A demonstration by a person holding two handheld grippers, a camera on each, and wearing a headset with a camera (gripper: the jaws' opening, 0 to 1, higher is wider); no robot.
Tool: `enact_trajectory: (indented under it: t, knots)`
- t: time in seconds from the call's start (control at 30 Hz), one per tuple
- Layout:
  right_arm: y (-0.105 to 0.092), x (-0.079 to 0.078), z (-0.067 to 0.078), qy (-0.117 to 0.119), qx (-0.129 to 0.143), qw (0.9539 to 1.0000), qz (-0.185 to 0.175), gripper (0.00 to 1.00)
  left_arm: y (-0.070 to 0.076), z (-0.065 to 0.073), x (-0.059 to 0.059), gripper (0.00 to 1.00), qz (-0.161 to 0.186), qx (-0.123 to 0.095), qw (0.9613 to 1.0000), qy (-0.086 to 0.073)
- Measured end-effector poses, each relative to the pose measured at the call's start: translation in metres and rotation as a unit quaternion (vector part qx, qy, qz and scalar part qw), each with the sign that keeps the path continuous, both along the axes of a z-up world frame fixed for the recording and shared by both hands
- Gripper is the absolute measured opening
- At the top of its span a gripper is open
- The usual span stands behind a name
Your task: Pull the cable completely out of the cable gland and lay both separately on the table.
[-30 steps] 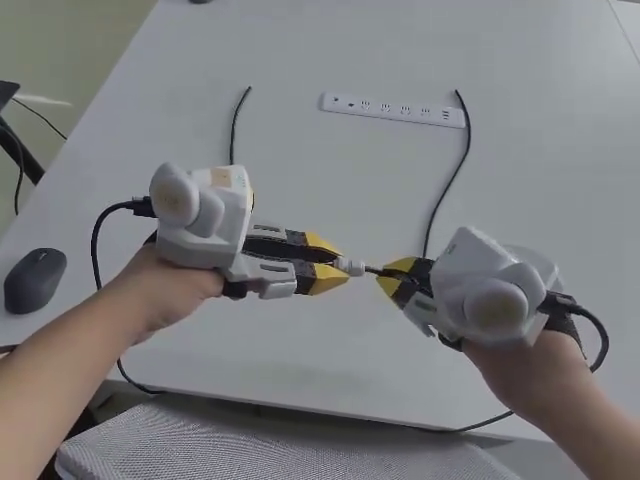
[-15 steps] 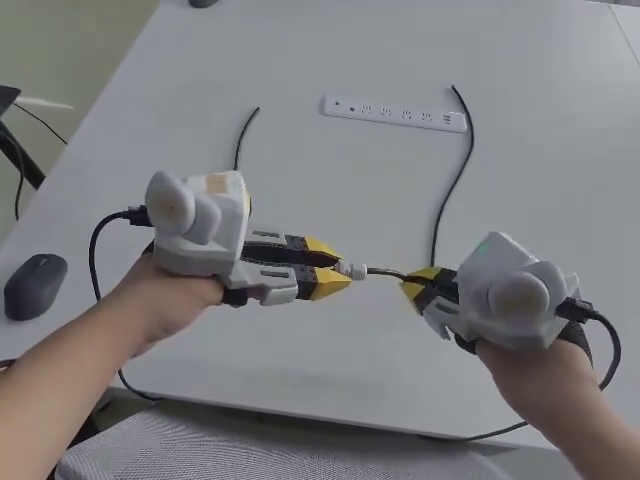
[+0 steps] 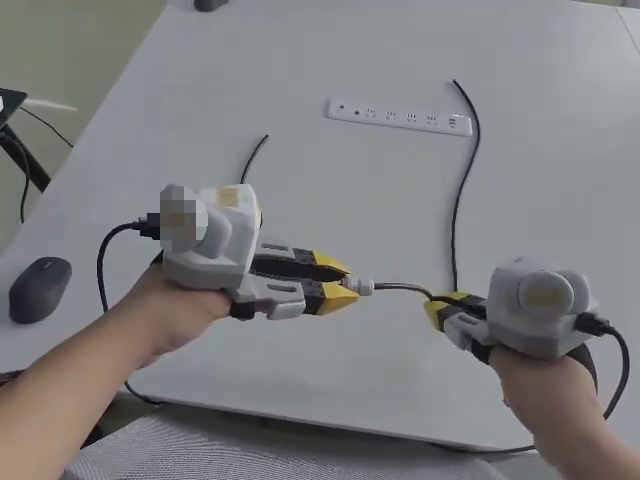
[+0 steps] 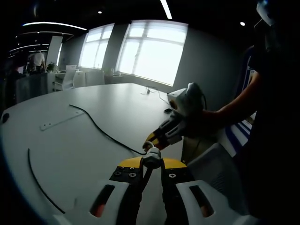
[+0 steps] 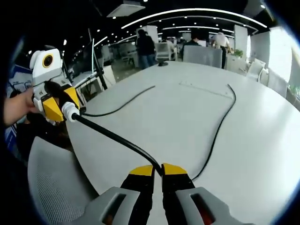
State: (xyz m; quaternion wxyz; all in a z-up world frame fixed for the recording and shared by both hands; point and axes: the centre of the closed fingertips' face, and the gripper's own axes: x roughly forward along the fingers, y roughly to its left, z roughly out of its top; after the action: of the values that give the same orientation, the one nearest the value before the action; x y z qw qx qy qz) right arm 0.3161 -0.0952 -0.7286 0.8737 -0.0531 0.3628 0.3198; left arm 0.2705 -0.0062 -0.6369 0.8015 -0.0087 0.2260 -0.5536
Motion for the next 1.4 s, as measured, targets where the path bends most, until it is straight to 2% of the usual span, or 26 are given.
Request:
enact_trajectory:
  t: [0.1,0.27,0.33,0.4,0.8,0.9,0.97,1.1,1.17,1.23,1.37,1.4]
  knots:
    - [0.002,-0.003,-0.001,-0.008,-0.008,0.9999,0.006,0.0,0.001,-0.001,0.001,0.14,0.003,0.0,1.0,0.0]
    - [0.001,-0.006,0.002,-0.016,0.0,0.9998,0.012,0.01,0.006,-0.001,0.004,0.15,0.011,0.002,0.9999,0.0]
    - [0.003,-0.007,0.005,-0.008,0.017,0.9998,0.006,0.01,0.007,0.0,0.004,0.14,0.013,0.001,0.9999,0.0]
    - [0.001,-0.006,0.006,-0.013,0.016,0.9998,0.007,0.02,0.008,0.001,0.006,0.14,0.016,-0.001,0.9999,0.0]
    - [-0.001,-0.011,0.01,-0.058,-0.028,0.9965,0.054,0.03,0.009,0.001,0.007,0.14,0.022,0.002,0.9998,0.004]
    - [-0.002,-0.013,0.015,-0.066,-0.039,0.9949,0.065,0.03,0.009,0.001,0.007,0.14,0.023,0.002,0.9997,0.003]
    - [-0.001,-0.016,0.021,-0.071,-0.035,0.9944,0.071,0.04,0.009,0.001,0.007,0.14,0.023,0.003,0.9997,0.005]
    - [0.005,-0.023,0.029,-0.082,-0.047,0.9907,0.098,0.09,0.008,-0.001,0.008,0.14,0.027,0.003,0.9996,0.01]
    - [0.008,-0.026,0.035,-0.1,-0.069,0.9854,0.119,0.11,0.008,-0.001,0.008,0.14,0.029,0.004,0.9995,0.012]
    - [0.014,-0.027,0.044,-0.12,-0.078,0.9809,0.132,0.12,0.008,-0.002,0.008,0.14,0.028,0.007,0.9995,0.011]
    - [0.026,-0.026,0.058,-0.144,-0.096,0.974,0.147,0.12,0.008,-0.002,0.008,0.14,0.03,0.008,0.9995,0.012]
    - [0.03,-0.025,0.063,-0.153,-0.103,0.9704,0.156,0.12,0.008,-0.002,0.008,0.14,0.03,0.008,0.9995,0.012]
